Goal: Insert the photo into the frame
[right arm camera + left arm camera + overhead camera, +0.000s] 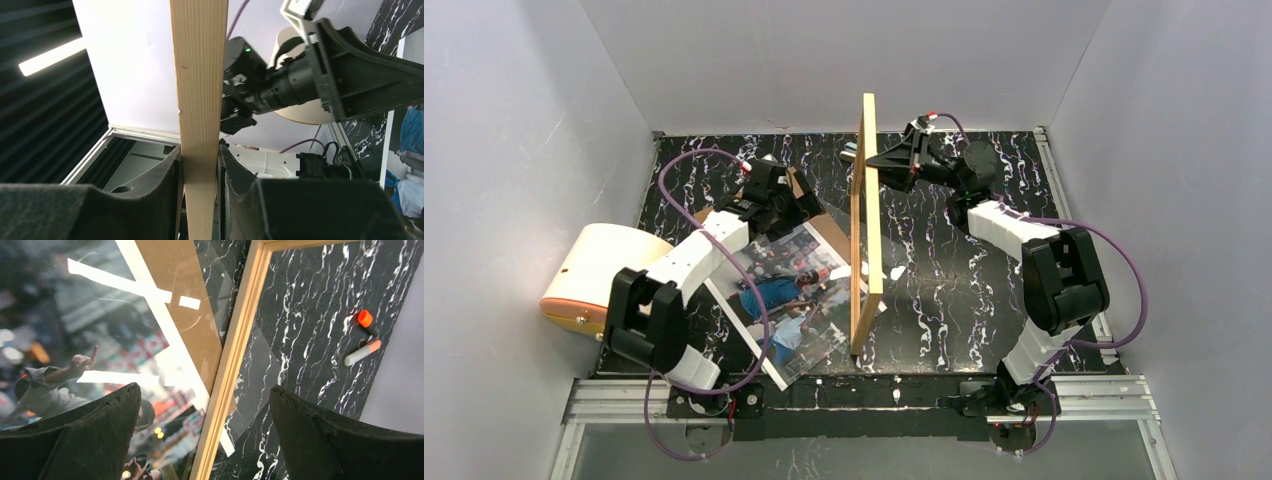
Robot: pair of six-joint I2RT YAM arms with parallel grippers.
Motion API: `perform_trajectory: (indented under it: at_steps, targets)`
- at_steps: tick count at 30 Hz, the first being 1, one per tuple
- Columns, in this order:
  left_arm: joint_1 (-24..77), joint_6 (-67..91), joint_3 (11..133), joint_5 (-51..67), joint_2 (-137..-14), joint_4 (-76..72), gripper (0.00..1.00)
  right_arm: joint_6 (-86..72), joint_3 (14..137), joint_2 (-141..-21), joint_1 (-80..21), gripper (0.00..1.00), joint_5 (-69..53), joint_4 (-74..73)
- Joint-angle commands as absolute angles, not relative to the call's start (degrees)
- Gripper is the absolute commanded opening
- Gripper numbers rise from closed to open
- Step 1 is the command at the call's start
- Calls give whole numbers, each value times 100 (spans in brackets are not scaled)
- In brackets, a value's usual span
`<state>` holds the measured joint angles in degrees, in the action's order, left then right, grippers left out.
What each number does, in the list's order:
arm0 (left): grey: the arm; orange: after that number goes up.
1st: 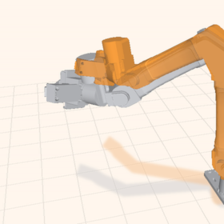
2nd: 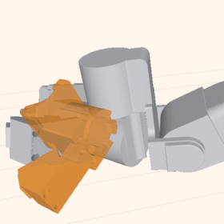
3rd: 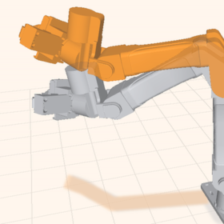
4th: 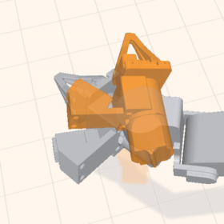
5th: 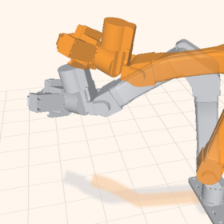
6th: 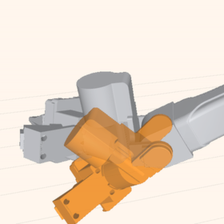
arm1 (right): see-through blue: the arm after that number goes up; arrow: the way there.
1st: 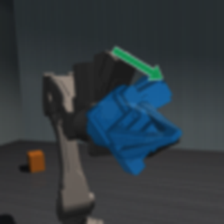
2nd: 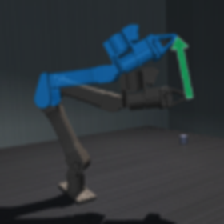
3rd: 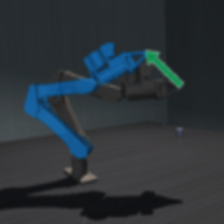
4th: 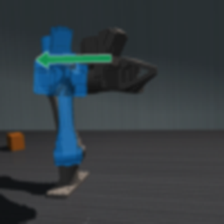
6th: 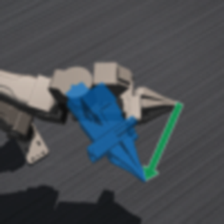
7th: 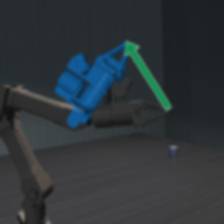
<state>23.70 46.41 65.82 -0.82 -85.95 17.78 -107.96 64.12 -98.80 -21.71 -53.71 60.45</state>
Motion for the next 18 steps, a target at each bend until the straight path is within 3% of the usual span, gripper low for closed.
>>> perform_trajectory:
  at_steps: [1, 10, 14, 18]
  targets:
    - [2373, 4548, 6473, 542, -9013, 1344, 98, -11195, 6201, -9671, -1788, 22, -5692, 7188]
    - [2406, 4448, 6409, 1130, -9857, 868, 98, -11527, 5288, -9357, -1048, 52, -6213, 7676]
    - [2426, 4450, 6357, 1210, -10060, 729, 98, -10641, 5202, -8867, -767, 70, -6398, 6406]
    - [2435, 4450, 6315, 1191, -10170, 655, 98, -9067, 5410, -8254, -505, 79, -6295, 3788]
